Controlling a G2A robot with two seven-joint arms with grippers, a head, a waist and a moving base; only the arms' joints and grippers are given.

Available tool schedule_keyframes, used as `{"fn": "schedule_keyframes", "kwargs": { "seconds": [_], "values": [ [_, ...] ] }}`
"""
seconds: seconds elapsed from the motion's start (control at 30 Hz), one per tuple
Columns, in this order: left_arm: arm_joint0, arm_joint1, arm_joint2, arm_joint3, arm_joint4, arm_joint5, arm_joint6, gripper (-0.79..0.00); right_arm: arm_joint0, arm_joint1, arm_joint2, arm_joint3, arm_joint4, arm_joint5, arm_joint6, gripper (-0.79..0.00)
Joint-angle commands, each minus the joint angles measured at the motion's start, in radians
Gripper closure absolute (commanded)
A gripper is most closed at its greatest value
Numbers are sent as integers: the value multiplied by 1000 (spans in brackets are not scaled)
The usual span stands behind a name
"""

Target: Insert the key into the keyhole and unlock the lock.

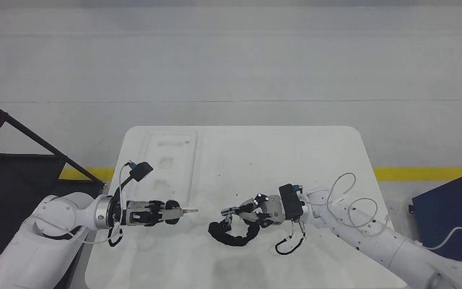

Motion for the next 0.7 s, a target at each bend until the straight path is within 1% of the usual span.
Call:
{"fn": "schedule_keyframes", "kwargs": {
  "seconds": [0.0, 0.03, 0.1, 0.13, 0.2, 0.3, 0.43, 0.57, 0.63, 0.67],
  "values": [
    [0, 0, 0, 0, 0, 0, 0, 0, 0, 0, 0, 0, 0, 0, 0, 0],
    [0, 0, 0, 0, 0, 0, 0, 0, -1, 0, 2, -2, 0, 9, 6, 0],
    [0, 0, 0, 0, 0, 0, 0, 0, -1, -1, 18, -38, -40, 64, 54, 0],
    [0, 0, 0, 0, 0, 0, 0, 0, -5, -1, 28, -61, -60, 86, 33, 0],
    [0, 0, 0, 0, 0, 0, 0, 0, -12, -1, 38, -93, -144, 122, -56, 0],
    [0, 0, 0, 0, 0, 0, 0, 0, -23, 0, 41, -90, -288, 202, -202, 0],
    [0, 0, 0, 0, 0, 0, 0, 0, -38, 0, 25, -82, -316, 327, -327, 0],
    [0, 0, 0, 0, 0, 0, 0, 0, -25, 7, -11, -82, -331, 415, -415, 0],
    [0, 0, 0, 0, 0, 0, 0, 0, -17, 10, -35, -86, -311, 451, -451, 0],
    [0, 0, 0, 0, 0, 0, 0, 0, -18, 10, -49, -104, -277, 478, -478, 0]
  ]
}}
